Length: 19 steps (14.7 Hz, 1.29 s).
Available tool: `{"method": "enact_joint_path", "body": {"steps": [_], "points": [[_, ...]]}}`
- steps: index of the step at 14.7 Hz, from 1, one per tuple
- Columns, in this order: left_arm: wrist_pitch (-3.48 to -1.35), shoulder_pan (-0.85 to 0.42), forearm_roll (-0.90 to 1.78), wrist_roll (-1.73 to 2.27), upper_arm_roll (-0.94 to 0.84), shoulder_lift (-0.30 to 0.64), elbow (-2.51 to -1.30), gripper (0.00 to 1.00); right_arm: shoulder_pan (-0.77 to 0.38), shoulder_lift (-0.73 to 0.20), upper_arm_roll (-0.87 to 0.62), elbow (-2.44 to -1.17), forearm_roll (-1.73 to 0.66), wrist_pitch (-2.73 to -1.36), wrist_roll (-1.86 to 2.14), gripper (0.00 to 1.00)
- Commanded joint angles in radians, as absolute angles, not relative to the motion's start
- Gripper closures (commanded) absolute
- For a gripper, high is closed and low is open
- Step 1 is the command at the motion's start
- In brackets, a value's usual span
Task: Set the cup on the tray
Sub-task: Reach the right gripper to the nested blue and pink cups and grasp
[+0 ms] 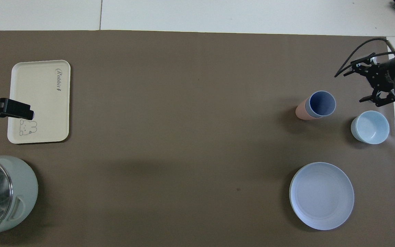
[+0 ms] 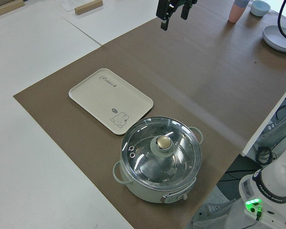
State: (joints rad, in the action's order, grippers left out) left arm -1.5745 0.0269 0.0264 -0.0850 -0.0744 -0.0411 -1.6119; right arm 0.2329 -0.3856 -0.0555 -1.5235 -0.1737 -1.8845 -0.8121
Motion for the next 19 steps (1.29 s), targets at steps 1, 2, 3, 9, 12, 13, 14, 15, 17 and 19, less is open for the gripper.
{"method": "enact_joint_path", "body": {"steps": [1, 2, 3, 9, 12, 13, 14, 15, 17, 19], "points": [[-1.572, 0.041, 0.040, -0.097, -0.081, -0.051, -1.621, 0.00, 0.248, -0.452, -0.066, -1.499, -0.286, -1.887, -0.877, 0.00], [-1.572, 0.041, 0.040, -0.097, -0.081, -0.051, -1.621, 0.00, 0.259, -0.480, -0.066, -1.502, -0.337, -1.887, -0.880, 0.00], [-1.572, 0.041, 0.040, -0.097, -0.080, -0.051, -1.621, 0.00, 0.273, -0.501, -0.066, -1.508, -0.357, -1.884, -0.881, 0.00], [-1.572, 0.041, 0.040, -0.097, -0.081, -0.051, -1.621, 0.00, 0.276, -0.534, -0.066, -1.588, -0.446, -1.881, -0.906, 0.00], [-1.572, 0.041, 0.040, -0.097, -0.081, -0.051, -1.621, 0.00, 0.276, -0.545, -0.066, -1.621, -0.509, -1.874, -0.930, 0.00], [-1.572, 0.041, 0.040, -0.097, -0.081, -0.051, -1.621, 0.00, 0.276, -0.543, -0.066, -1.637, -0.526, -1.871, -0.930, 0.00], [-1.572, 0.041, 0.040, -0.097, -0.080, -0.051, -1.621, 0.00, 0.276, -0.540, -0.066, -1.643, -0.534, -1.870, -0.930, 0.00], [-1.572, 0.041, 0.040, -0.097, -0.081, -0.051, -1.621, 0.00, 0.273, -0.537, -0.067, -1.646, -0.544, -1.856, -0.924, 0.00], [-1.572, 0.041, 0.040, -0.097, -0.081, -0.051, -1.621, 0.00, 0.272, -0.526, -0.067, -1.670, -0.587, -1.833, -0.891, 0.00], [-1.572, 0.041, 0.040, -0.097, -0.080, -0.051, -1.621, 0.00, 0.261, -0.506, -0.069, -1.709, -0.635, -1.836, -0.818, 0.36]]}}
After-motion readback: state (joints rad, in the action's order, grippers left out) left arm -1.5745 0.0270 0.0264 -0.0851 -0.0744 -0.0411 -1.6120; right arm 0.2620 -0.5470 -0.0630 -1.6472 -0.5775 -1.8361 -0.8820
